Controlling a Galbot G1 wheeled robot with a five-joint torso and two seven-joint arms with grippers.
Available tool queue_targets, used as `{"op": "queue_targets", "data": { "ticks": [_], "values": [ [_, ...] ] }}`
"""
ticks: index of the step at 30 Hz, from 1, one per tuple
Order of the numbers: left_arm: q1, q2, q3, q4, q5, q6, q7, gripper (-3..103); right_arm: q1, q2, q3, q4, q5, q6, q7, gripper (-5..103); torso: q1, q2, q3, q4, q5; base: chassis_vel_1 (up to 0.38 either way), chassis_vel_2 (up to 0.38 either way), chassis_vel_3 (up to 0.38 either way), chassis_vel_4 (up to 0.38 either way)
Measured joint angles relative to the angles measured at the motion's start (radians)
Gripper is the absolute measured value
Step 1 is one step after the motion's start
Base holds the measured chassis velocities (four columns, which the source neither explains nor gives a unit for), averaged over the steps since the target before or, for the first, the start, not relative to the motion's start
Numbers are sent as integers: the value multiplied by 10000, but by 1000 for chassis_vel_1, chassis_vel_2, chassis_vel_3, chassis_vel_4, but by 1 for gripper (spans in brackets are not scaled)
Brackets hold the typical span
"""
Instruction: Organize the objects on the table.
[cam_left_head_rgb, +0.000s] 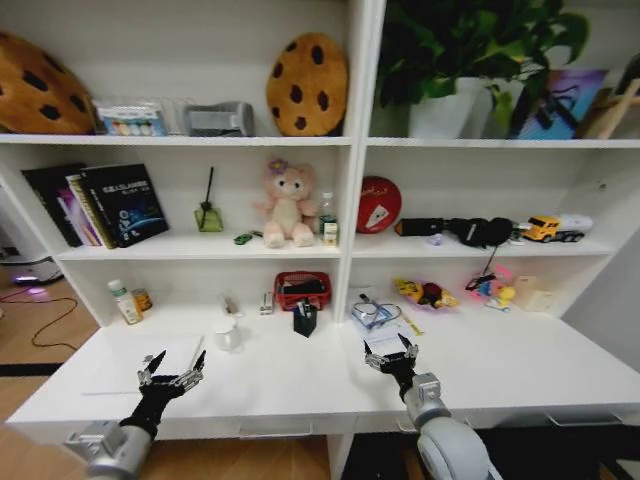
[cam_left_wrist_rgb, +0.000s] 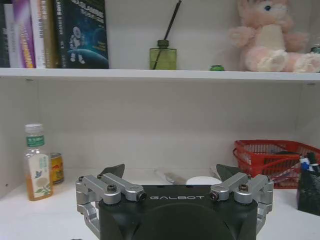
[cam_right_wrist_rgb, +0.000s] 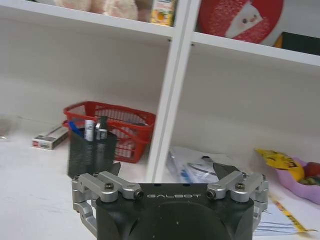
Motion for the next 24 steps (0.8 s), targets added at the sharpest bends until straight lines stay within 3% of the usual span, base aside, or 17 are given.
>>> {"op": "queue_targets", "data": {
  "ticks": [1, 2, 6, 11, 13, 14, 16, 24],
  "values": [
    [0, 0, 1, 1, 0, 0, 0, 100, 0, -2, -6, 1, 0, 0, -2, 100, 2, 0, 0, 1, -18, 339, 355, -352, -344],
    [0, 0, 1, -2, 0, 0, 1, 100, 0, -1, -6, 0, 0, 0, -2, 100, -4, 2, -2, -1, 7, 332, 352, -321, -365],
    [0, 0, 2, 0, 0, 0, 0, 100, -36, 18, 8, 0, 0, 29, -3, 100, 1, -1, 0, 0, -13, 340, 350, -338, -321],
    [1, -1, 3, -5, 0, -1, 10, 100, -81, 34, 31, -6, -29, 80, -46, 100, -3, 2, -1, -1, 4, 347, 366, -355, -361],
    [0, 0, 2, 0, 0, -1, -2, 100, -100, 55, 34, -9, -87, 90, -130, 100, -2, 0, -2, 0, -17, 334, 331, -358, -338],
    [0, -1, 0, -1, 0, -1, -3, 100, -108, 72, 29, -9, -101, 89, -145, 100, -7, 4, -4, -2, 6, 339, 347, -309, -346],
    [0, 0, 0, -1, 0, -1, -1, 100, -107, 84, 27, -10, -122, 90, -165, 100, -2, 1, -1, 1, 4, 346, 335, -309, -318],
    [0, 0, -2, 0, 0, 0, -6, 100, -152, 94, 143, -186, -706, 650, -228, 100, -1, 1, -1, 1, -12, 199, 156, -123, -163]
  ]
}}
